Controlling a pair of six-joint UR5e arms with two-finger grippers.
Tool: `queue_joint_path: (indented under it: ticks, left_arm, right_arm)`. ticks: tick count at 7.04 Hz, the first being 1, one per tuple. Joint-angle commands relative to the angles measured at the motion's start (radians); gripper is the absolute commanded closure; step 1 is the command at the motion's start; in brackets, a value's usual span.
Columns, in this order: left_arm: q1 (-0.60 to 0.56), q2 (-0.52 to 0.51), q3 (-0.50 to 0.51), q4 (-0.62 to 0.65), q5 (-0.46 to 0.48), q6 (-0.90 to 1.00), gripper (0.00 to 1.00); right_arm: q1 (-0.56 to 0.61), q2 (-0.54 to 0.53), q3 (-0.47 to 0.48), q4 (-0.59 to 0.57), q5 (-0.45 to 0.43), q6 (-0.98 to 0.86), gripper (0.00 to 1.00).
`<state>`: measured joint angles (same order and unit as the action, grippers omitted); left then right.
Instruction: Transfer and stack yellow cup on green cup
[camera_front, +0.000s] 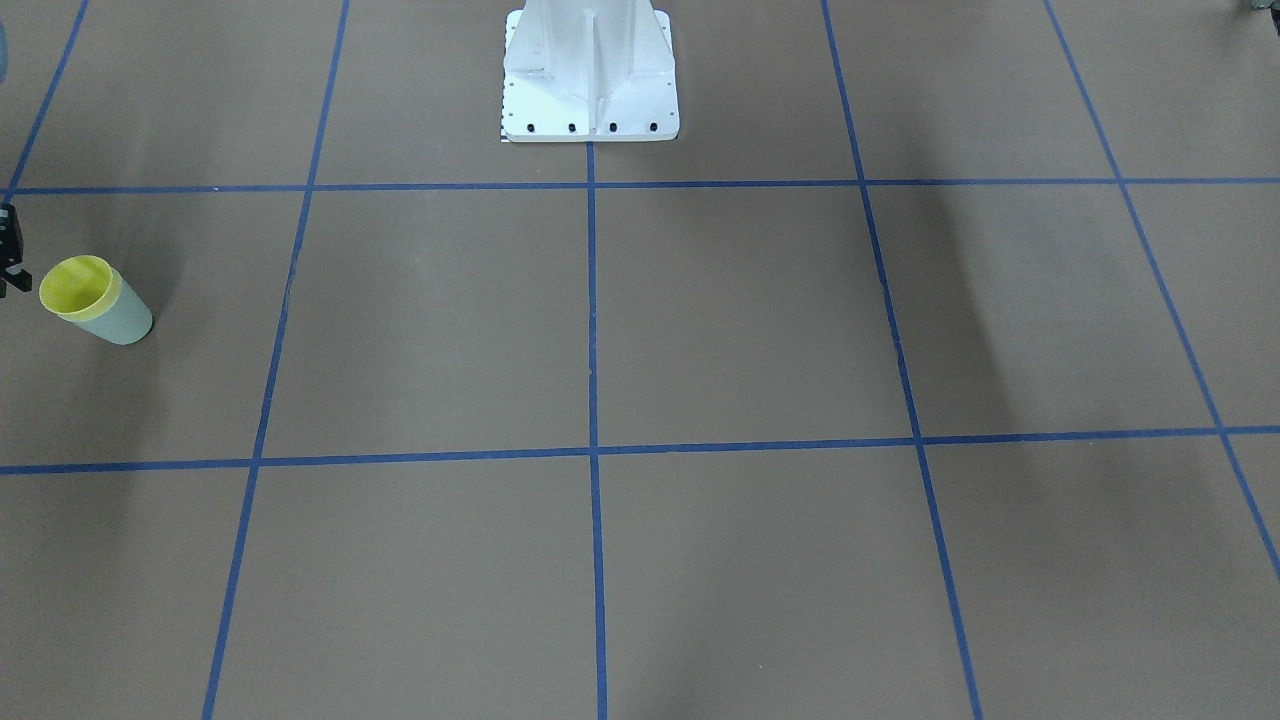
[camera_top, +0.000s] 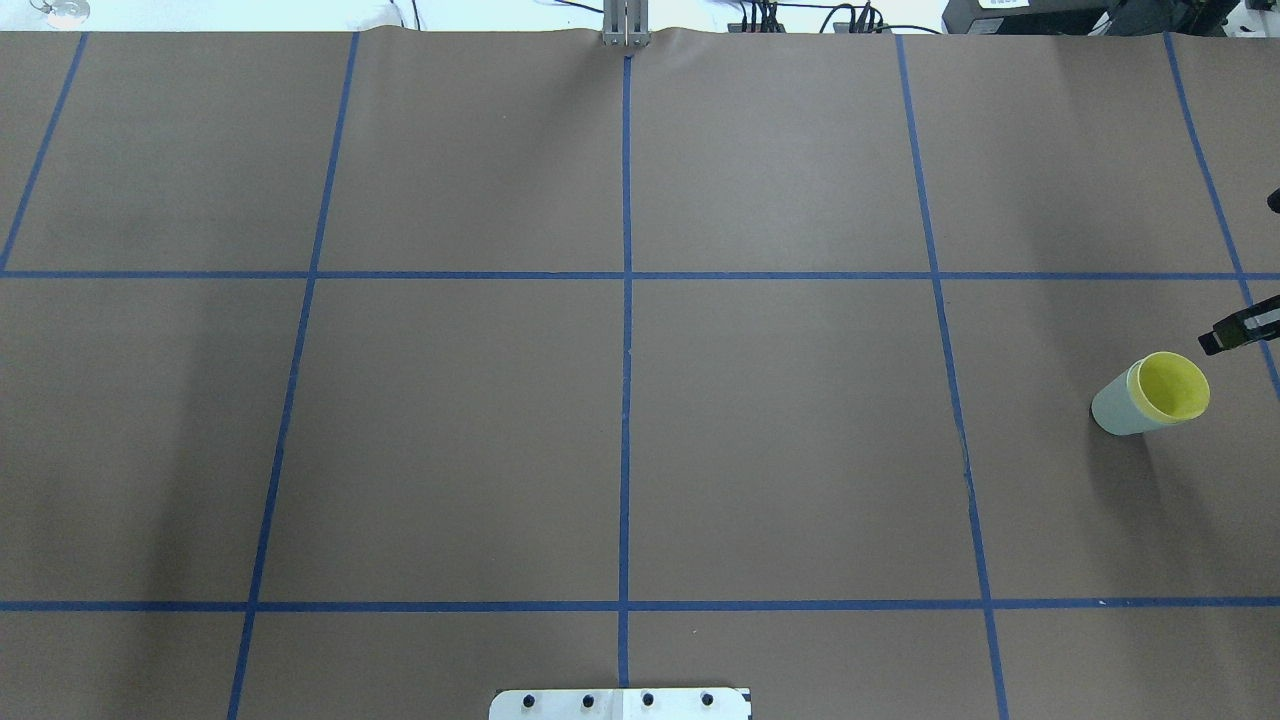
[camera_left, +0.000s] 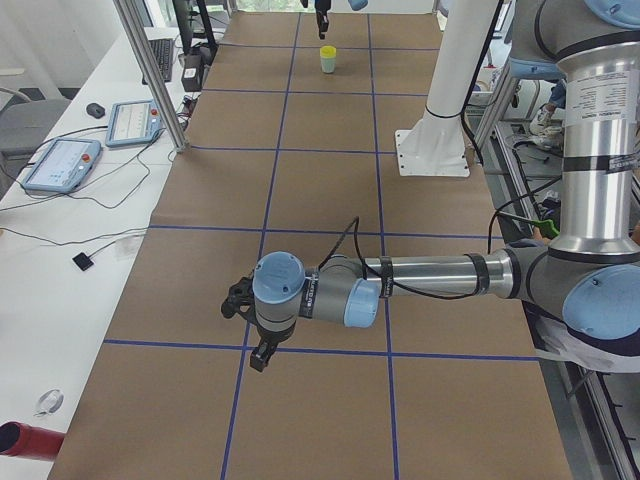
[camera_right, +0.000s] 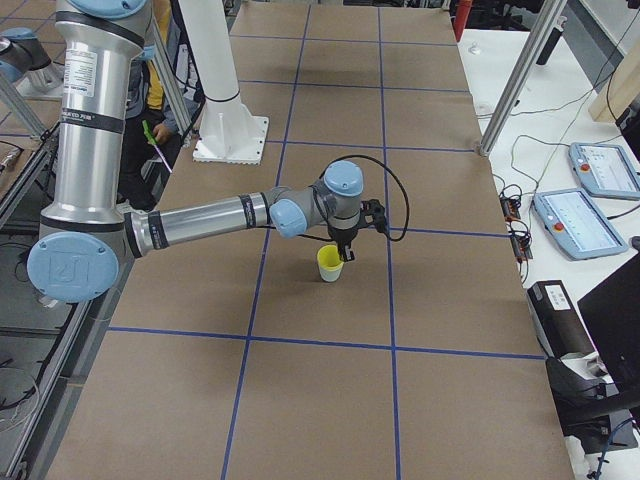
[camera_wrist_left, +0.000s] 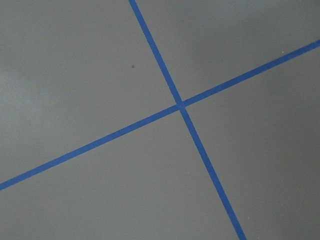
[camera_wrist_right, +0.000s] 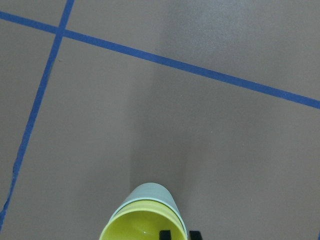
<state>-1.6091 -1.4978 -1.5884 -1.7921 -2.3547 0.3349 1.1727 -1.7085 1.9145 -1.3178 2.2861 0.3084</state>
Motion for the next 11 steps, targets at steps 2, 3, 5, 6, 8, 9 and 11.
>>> queue_joint_path:
  ticks: [2, 3, 5, 6, 8, 9, 11]
  left_arm:
    - [0.0, 0.01, -0.002, 0.006, 0.002, 0.001, 0.0]
    - [-0.002, 0.01, -0.001, 0.019, 0.003, -0.004, 0.0]
    - [-0.005, -0.01, -0.049, 0.251, 0.012, -0.026, 0.0]
    - [-0.005, 0.013, -0.106, 0.255, 0.014, -0.109, 0.0]
    - [-0.002, 0.021, -0.117, 0.249, 0.005, -0.119, 0.0]
    - [0.002, 0.002, -0.116, 0.264, -0.003, -0.129, 0.0]
    - [0.003, -0.006, -0.116, 0.276, -0.044, -0.176, 0.0]
  right_arm:
    - [0.057, 0.084, -0.03, -0.023, 0.0, 0.0, 0.01]
    - [0.149, 0.111, -0.078, -0.035, 0.024, -0.017, 0.0]
    - [0.243, 0.11, -0.081, -0.14, 0.032, -0.14, 0.0]
    - [0.301, 0.112, -0.081, -0.247, 0.032, -0.281, 0.0]
    - [0.349, 0.019, -0.086, -0.383, 0.012, -0.35, 0.0]
    - [0.382, -0.024, -0.1, -0.379, 0.006, -0.357, 0.0]
    - [0.397, -0.043, -0.109, -0.374, 0.004, -0.356, 0.0]
